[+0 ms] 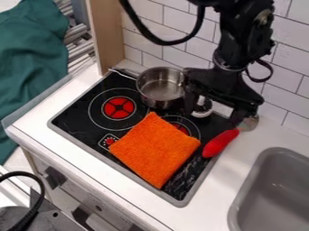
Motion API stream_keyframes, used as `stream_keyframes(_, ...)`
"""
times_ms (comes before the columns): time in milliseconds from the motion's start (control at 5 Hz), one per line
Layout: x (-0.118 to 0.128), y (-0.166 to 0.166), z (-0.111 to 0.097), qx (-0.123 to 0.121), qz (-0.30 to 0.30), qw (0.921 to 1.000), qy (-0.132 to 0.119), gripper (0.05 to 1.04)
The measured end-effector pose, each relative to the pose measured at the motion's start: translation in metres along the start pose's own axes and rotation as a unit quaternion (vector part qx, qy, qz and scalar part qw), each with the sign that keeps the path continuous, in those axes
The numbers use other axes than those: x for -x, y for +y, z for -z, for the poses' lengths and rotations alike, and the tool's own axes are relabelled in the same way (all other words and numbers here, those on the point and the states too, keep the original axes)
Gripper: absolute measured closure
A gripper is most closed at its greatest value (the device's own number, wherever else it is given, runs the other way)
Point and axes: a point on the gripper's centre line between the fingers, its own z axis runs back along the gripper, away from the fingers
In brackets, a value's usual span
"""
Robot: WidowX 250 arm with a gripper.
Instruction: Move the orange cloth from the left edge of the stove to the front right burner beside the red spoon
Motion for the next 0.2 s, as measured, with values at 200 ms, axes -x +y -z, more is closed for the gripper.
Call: stream_keyframes(200, -0.0025, -0.0072, 0.0031, 0.019, -0.002, 0.9998, -0.002, 0.084)
